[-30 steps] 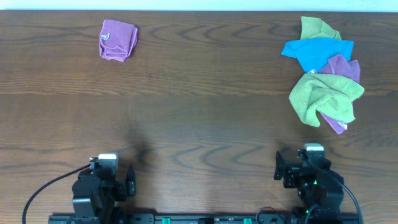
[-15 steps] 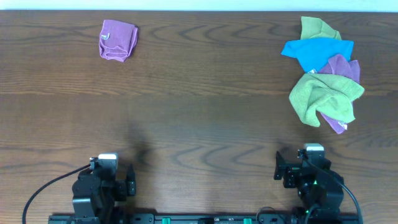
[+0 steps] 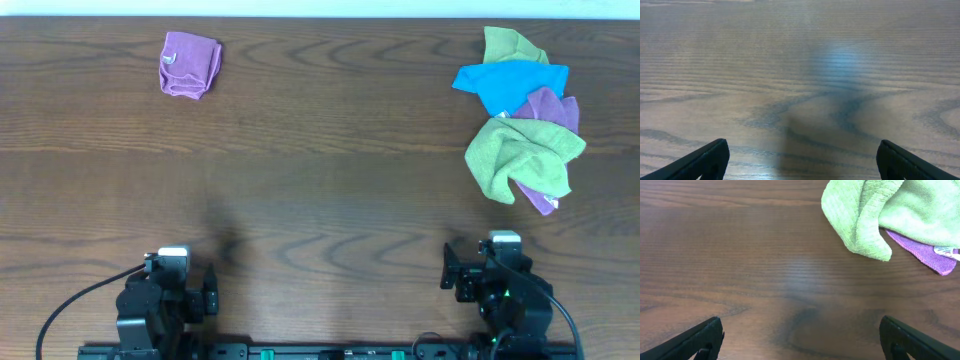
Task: Fold the cloth
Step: 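Move the right gripper toward the green cloth on the pile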
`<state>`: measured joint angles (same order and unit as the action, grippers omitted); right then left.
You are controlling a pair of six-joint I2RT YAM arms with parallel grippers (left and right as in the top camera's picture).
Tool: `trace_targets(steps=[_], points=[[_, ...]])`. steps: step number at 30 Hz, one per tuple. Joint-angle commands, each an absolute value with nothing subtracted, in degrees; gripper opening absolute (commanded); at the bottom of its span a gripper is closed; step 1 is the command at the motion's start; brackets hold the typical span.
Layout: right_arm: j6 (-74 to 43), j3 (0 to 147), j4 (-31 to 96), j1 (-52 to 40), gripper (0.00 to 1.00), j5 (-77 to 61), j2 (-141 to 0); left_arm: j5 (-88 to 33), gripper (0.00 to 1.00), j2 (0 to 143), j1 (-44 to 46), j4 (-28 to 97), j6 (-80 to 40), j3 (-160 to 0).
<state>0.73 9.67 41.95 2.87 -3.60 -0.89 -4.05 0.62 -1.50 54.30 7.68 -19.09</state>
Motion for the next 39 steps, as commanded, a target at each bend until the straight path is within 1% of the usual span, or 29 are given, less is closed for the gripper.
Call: trace_targets(steps=[1,30,34,39], points=[[1.8,9.2,42.0,3.4,0.99,-3.2,-0.3,-3.6,0.95,0.2,-1.7,55.5,7.5,-17.0],[1.7,9.2,42.0,3.4,0.99,-3.5,-0.5,-3.6,0.95,0.2,-1.7,55.5,7.5,-17.0],[-0.6,10.6,39.2,3.5,0.99,-3.0,-3.4,-3.6,0.95,0.2,-1.7,55.5,7.5,-17.0],[-3.8,18.7,39.1,4.5,0.99,-2.2,-14.5,-3.6,0.95,0.2,-1.7,55.5,7.5,-17.0]])
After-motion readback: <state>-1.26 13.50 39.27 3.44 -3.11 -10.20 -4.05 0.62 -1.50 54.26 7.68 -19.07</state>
